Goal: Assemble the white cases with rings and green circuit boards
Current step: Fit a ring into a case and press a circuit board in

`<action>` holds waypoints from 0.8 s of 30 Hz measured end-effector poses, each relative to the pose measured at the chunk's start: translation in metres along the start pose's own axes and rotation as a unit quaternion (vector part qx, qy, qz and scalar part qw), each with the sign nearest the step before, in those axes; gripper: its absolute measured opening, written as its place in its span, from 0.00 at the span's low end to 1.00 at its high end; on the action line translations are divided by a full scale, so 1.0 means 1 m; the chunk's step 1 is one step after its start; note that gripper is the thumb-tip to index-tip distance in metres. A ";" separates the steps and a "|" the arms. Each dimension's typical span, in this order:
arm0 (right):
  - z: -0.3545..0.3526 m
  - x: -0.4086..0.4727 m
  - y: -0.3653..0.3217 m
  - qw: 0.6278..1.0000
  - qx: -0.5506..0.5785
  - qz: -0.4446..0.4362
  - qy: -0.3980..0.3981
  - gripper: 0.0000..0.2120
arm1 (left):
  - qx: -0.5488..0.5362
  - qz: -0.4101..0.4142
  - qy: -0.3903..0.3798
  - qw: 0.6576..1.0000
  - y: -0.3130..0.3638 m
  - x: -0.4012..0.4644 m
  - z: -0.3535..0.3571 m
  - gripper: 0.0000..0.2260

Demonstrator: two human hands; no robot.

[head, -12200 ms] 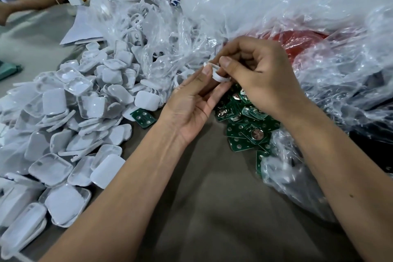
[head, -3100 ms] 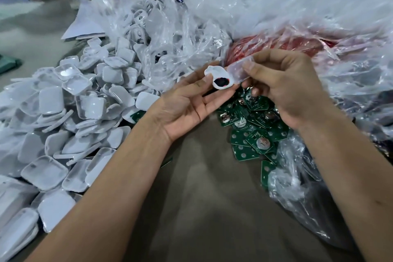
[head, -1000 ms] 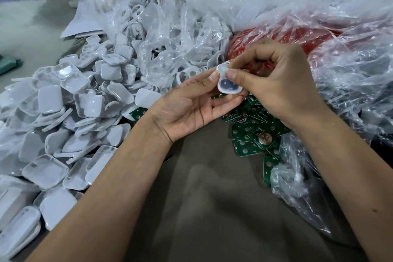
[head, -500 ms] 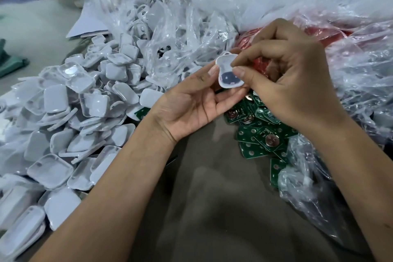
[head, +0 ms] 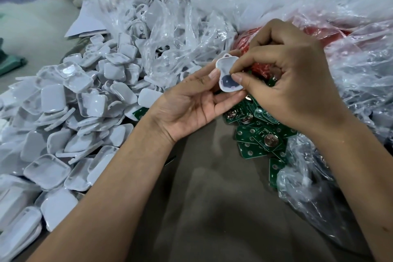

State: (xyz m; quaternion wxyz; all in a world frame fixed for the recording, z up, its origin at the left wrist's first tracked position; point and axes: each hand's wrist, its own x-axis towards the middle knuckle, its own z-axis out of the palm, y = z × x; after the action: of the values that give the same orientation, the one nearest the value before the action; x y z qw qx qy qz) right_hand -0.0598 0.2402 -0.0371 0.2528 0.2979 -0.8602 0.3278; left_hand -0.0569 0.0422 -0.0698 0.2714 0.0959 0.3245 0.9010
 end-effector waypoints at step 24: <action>0.006 0.001 0.001 0.996 0.063 0.037 -0.042 0.05 | -0.009 0.011 0.073 0.997 -0.003 0.002 -0.003 0.16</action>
State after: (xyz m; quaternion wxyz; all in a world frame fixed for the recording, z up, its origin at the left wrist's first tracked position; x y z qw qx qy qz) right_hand -0.0625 0.2365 -0.0408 0.1852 0.2949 -0.8582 0.3772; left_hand -0.0582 0.0436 -0.0735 0.2379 0.0310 0.3346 0.9113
